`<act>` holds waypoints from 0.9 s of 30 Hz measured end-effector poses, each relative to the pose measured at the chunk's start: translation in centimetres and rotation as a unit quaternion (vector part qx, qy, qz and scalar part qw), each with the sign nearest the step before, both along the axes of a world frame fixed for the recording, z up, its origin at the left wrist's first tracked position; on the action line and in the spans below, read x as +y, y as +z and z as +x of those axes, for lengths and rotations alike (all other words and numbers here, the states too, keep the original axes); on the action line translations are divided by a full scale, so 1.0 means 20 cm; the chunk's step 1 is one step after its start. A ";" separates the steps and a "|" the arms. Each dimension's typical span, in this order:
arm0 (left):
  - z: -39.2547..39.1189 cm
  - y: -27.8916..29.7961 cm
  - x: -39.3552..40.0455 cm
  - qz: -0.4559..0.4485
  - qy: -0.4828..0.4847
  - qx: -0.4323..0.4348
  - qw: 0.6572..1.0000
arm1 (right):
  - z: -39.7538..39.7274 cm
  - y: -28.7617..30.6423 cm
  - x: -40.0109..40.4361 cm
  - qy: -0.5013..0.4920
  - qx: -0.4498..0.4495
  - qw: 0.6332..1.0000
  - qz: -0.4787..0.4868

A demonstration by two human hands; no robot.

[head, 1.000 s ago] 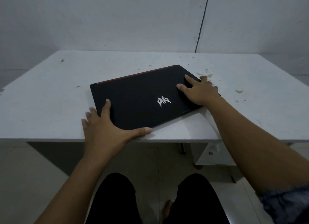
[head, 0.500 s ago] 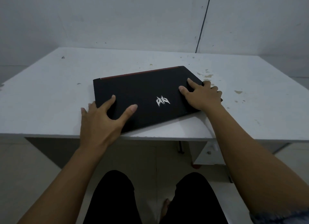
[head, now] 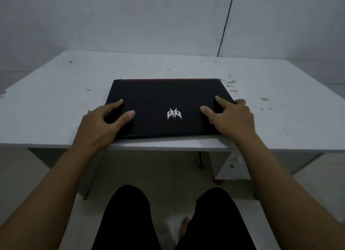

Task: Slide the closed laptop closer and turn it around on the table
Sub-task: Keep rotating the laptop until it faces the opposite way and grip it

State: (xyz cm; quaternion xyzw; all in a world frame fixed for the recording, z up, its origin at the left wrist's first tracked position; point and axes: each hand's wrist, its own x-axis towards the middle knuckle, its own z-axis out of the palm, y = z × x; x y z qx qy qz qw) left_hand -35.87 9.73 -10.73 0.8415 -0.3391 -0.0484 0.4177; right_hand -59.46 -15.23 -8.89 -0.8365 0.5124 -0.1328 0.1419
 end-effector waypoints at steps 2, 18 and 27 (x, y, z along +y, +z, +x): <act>0.00 0.00 0.00 -0.006 -0.005 0.001 1.000 | -0.05 0.01 -0.03 0.013 -0.028 0.999 0.026; 0.02 0.04 0.02 0.027 -0.019 0.011 0.999 | -0.11 -0.05 0.19 -0.050 -0.017 0.998 -0.045; 0.05 0.05 0.11 0.088 -0.143 0.041 0.985 | -0.33 -0.09 0.23 0.064 -0.098 0.993 -0.031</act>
